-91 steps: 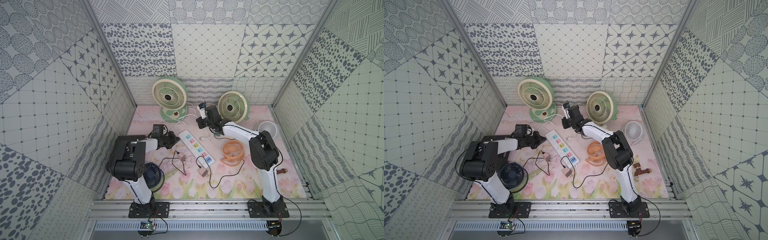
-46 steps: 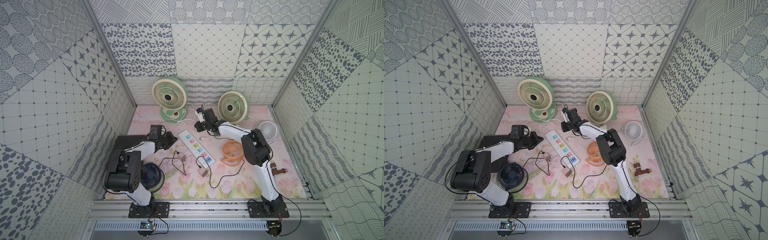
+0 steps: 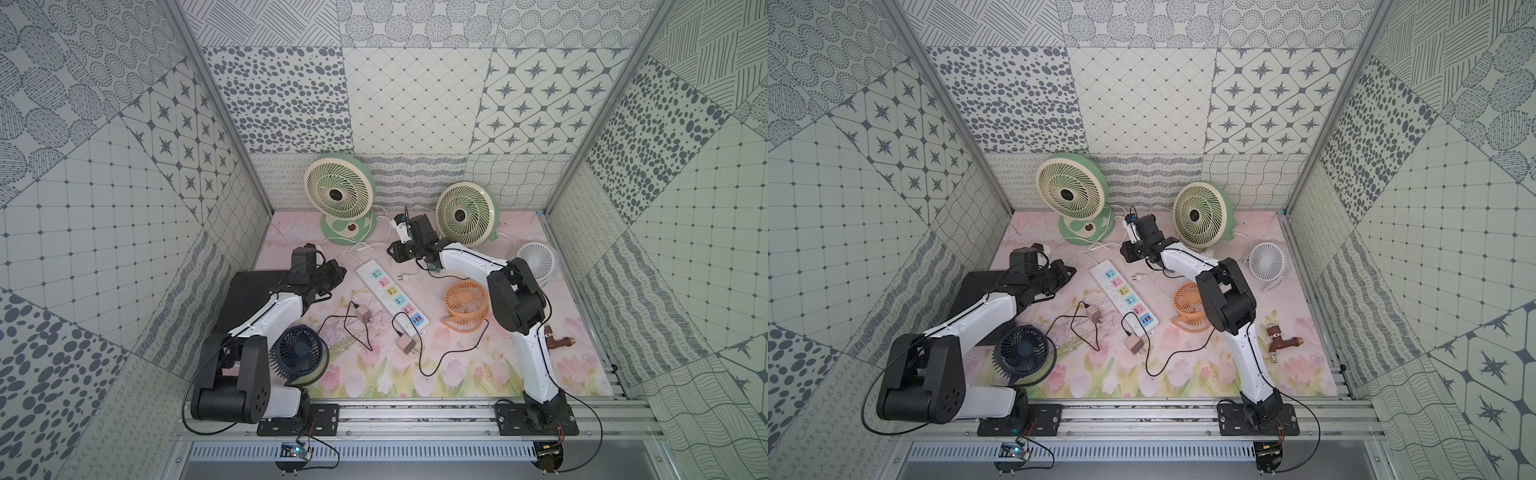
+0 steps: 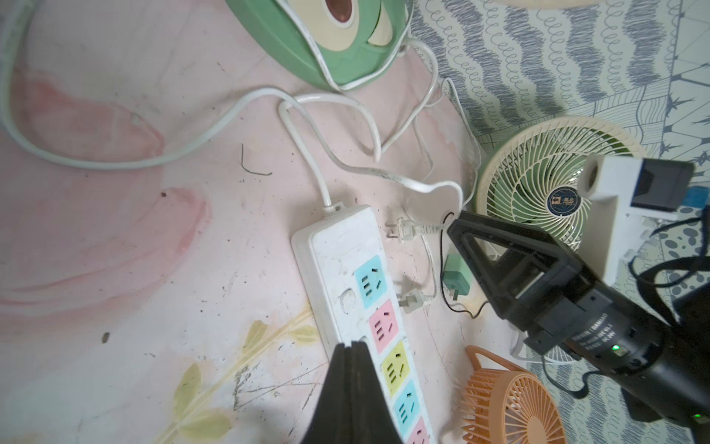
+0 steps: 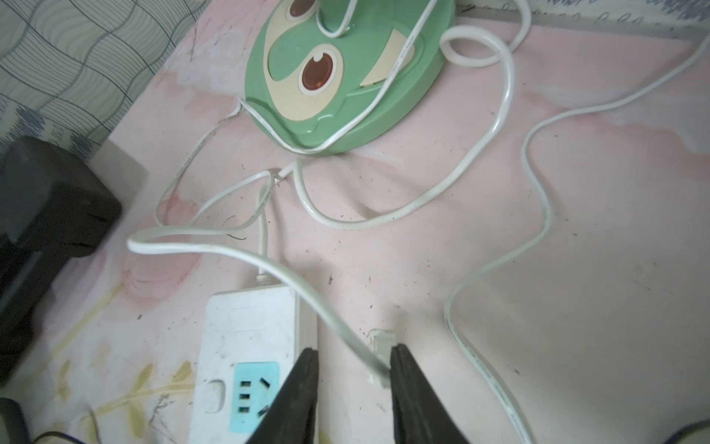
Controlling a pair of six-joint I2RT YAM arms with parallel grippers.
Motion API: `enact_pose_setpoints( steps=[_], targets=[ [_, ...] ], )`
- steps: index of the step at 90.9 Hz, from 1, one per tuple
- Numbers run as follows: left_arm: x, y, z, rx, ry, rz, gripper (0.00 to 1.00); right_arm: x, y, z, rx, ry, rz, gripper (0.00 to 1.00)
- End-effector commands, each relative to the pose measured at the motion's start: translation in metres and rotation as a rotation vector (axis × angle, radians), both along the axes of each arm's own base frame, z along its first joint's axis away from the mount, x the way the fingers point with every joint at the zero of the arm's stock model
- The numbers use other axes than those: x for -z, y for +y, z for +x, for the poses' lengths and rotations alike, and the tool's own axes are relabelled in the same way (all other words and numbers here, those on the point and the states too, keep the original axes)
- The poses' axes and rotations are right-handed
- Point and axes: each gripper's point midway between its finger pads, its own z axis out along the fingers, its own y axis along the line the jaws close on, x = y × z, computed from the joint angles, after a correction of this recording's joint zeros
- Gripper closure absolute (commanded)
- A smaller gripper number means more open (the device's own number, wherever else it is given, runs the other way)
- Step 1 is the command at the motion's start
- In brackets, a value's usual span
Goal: Unplug the desk fan from the power strip
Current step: Place the plug at the center of the board, then reset both arms
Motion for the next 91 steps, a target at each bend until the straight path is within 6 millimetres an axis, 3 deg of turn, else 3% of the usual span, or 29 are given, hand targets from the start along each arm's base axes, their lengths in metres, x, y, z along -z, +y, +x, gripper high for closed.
enact_pose_setpoints(
  steps=[1, 8, 16, 21, 39, 52, 72, 82, 91],
  targets=[
    [-0.01, 0.025, -0.003, -0.018, -0.089, 0.219, 0.98, -0.066, -0.021, 0.002, 0.016, -0.118, 0.053, 0.53],
    [-0.014, 0.036, -0.006, -0.039, -0.124, 0.302, 0.95, -0.084, -0.041, -0.001, 0.043, -0.149, 0.053, 0.46],
    [-0.016, 0.045, -0.01, -0.051, -0.172, 0.385, 0.89, -0.09, -0.069, -0.005, 0.09, -0.167, 0.047, 0.38],
    [-0.015, 0.048, -0.012, -0.047, -0.2, 0.422, 0.81, -0.099, -0.087, -0.007, 0.125, -0.195, 0.053, 0.33],
    [-0.002, 0.049, -0.014, -0.007, -0.242, 0.499, 0.52, -0.097, -0.159, -0.027, 0.277, -0.255, 0.03, 0.17],
    [0.012, 0.046, -0.013, 0.024, -0.271, 0.523, 0.38, -0.081, -0.217, -0.043, 0.405, -0.281, -0.009, 0.04],
    [0.024, 0.041, -0.016, 0.06, -0.344, 0.557, 0.18, -0.037, -0.309, -0.058, 0.616, -0.293, -0.074, 0.03],
    [0.024, 0.041, -0.019, 0.063, -0.377, 0.579, 0.02, -0.033, -0.34, -0.064, 0.681, -0.301, -0.08, 0.03],
    [0.022, 0.039, -0.023, 0.066, -0.426, 0.603, 0.01, -0.028, -0.354, -0.07, 0.716, -0.313, -0.134, 0.03]
  ],
)
